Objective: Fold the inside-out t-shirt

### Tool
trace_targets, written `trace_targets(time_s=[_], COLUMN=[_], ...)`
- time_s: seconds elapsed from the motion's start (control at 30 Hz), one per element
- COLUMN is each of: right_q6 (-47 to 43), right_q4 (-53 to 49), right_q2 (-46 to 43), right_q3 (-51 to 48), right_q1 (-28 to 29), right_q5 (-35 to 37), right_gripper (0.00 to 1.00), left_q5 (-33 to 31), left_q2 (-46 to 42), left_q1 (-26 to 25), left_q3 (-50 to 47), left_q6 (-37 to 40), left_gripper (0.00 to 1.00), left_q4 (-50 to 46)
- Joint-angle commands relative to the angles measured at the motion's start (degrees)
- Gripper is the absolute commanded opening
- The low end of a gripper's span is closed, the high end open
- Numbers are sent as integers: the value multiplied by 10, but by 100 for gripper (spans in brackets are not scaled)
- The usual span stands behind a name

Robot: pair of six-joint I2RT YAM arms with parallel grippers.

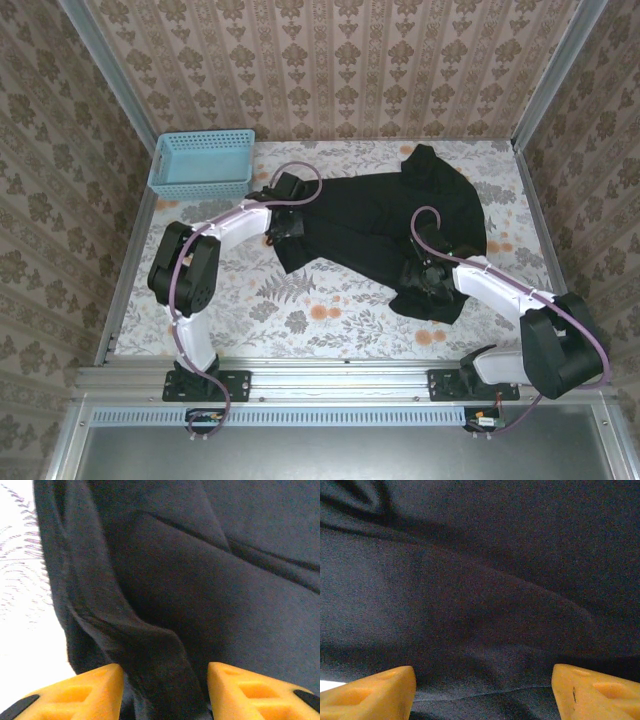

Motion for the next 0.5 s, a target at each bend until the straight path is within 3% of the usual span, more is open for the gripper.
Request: trace_targets(time_s=[0.0,0.27,0.47], right_q6=[1,0,-4], right_q4=[5,1,-11], right_q2=[8,9,8], right_q3=[-4,3,14], right_q1=[2,2,1], right_q5=[6,12,21], right_gripper=[74,74,74], left_q5=[-40,-61,-14], left_q2=[14,-10,-28], left_q1=[11,21,28], left_q3=[22,0,-34], left_q6=[10,23,16], left_gripper=[44,34,24], left_q4=[-37,-46,-16])
